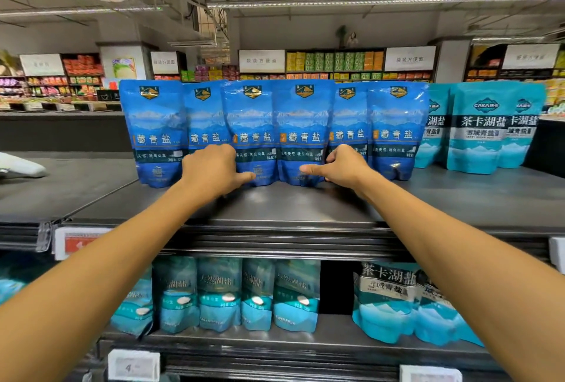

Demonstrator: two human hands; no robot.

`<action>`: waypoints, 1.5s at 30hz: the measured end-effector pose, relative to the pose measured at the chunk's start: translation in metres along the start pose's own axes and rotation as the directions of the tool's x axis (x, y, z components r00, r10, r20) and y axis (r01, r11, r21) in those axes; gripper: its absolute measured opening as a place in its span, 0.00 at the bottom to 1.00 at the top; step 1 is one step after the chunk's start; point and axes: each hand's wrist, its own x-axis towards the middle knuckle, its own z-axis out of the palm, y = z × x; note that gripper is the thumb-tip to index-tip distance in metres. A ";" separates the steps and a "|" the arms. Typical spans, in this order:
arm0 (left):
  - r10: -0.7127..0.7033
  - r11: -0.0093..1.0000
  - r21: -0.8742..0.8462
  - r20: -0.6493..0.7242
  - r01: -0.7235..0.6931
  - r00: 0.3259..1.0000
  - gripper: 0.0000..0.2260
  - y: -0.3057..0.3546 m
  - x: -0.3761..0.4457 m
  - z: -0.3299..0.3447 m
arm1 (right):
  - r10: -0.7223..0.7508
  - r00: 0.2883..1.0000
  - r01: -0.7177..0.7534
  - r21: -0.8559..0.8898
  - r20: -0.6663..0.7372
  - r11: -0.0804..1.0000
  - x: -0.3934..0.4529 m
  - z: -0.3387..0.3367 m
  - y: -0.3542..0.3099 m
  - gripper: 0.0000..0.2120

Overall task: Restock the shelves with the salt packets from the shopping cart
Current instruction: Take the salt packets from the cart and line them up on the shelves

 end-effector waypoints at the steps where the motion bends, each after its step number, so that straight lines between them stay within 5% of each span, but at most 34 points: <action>1: -0.023 0.993 -0.120 -0.008 0.022 1.000 0.23 -0.002 -0.004 -0.001 | -0.005 1.000 0.005 -0.028 -0.003 1.000 -0.004 -0.003 0.000 0.28; 3: -0.058 0.903 -0.427 -0.009 0.048 0.998 0.16 -0.001 -0.015 -0.005 | -0.029 0.998 0.026 -0.061 -0.054 0.998 -0.015 -0.010 0.001 0.26; 6: -0.104 0.569 -0.820 0.003 0.062 0.995 0.10 0.013 -0.037 -0.014 | -0.091 0.979 0.092 -0.003 -0.185 0.996 -0.034 -0.025 0.004 0.19; 8: -0.122 0.360 -0.931 0.020 0.063 0.992 0.08 0.028 -0.053 -0.022 | -0.145 0.955 0.164 0.051 -0.260 0.985 -0.052 -0.037 0.006 0.11; 16: 0.004 0.052 -0.997 -0.057 -0.057 0.998 0.05 0.112 -0.119 -0.035 | -0.276 0.869 0.386 0.214 -0.411 0.897 -0.163 -0.071 0.043 0.06; 21: 0.151 -0.113 -0.988 -0.123 -0.107 0.981 0.05 0.175 -0.160 -0.014 | -0.158 0.866 0.321 0.286 -0.474 0.903 -0.240 -0.081 0.103 0.05; 25: 0.321 -0.189 -0.981 -0.025 0.039 0.947 0.05 0.237 -0.208 0.028 | 0.061 0.818 0.150 0.314 -0.572 0.938 -0.314 -0.085 0.163 0.09; 31: 0.651 -0.096 -0.921 0.228 0.377 0.723 0.07 0.346 -0.309 0.083 | 0.378 0.608 -0.147 0.369 -0.698 0.918 -0.436 -0.096 0.258 0.12; 35: 0.828 0.103 -0.871 0.343 0.481 0.444 0.07 0.422 -0.397 0.107 | 0.576 0.341 -0.335 0.477 -0.743 0.813 -0.535 -0.104 0.328 0.13; 39: 0.881 0.360 -0.811 0.459 0.461 0.119 0.05 0.483 -0.488 0.141 | 0.692 0.073 -0.447 0.597 -0.718 0.666 -0.633 -0.100 0.397 0.09; 43: 0.826 0.559 -0.787 0.557 0.261 -0.088 0.10 0.533 -0.579 0.190 | 0.781 -0.154 -0.542 0.713 -0.605 0.445 -0.722 -0.077 0.466 0.11; 45: 0.753 0.658 -0.724 0.631 0.208 -0.186 0.09 0.557 -0.624 0.215 | 0.840 -0.208 -0.585 0.752 -0.501 0.304 -0.766 -0.056 0.500 0.10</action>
